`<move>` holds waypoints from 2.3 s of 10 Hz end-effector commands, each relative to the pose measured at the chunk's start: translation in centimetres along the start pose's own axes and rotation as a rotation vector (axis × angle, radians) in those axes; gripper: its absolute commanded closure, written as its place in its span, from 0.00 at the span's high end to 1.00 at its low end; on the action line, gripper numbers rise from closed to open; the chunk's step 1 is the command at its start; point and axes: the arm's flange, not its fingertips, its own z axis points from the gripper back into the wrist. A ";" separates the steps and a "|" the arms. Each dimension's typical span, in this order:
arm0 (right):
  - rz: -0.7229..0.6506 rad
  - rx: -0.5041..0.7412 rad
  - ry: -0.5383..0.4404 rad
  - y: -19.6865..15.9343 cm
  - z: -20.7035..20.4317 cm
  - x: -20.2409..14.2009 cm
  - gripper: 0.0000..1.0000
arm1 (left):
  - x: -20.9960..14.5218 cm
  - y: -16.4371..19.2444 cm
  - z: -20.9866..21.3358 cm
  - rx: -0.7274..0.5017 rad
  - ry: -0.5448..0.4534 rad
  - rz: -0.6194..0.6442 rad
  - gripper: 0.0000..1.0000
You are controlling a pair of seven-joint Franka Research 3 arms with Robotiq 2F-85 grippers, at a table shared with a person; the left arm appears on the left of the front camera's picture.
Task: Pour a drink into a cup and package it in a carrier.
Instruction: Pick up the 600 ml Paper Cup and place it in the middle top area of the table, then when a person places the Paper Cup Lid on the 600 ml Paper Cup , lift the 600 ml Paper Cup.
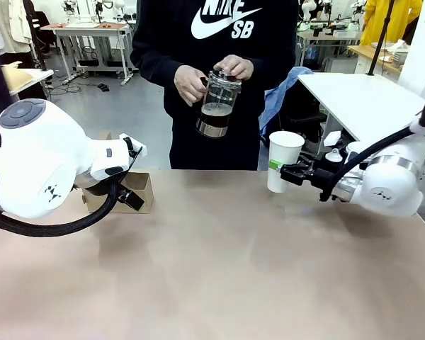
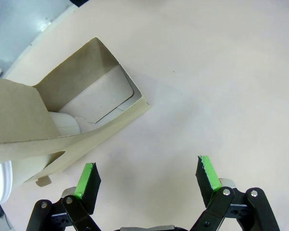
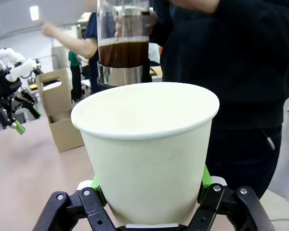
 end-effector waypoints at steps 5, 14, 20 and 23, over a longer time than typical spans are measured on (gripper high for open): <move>0.000 0.000 0.000 0.0 0.0 0.0 0.80 | 0.0 0.1 0.0 -0.002 -0.001 0.002 1.00; 0.000 0.000 0.000 0.0 0.0 0.0 0.80 | 0.0 0.1 0.0 -0.002 -0.001 0.002 1.00; 0.000 0.000 0.000 0.0 0.0 0.0 0.80 | 0.0 0.1 0.0 -0.002 -0.001 0.002 1.00; 0.000 0.000 0.000 0.0 0.0 0.0 0.80 | 0.0 0.1 0.0 -0.002 -0.001 0.002 1.00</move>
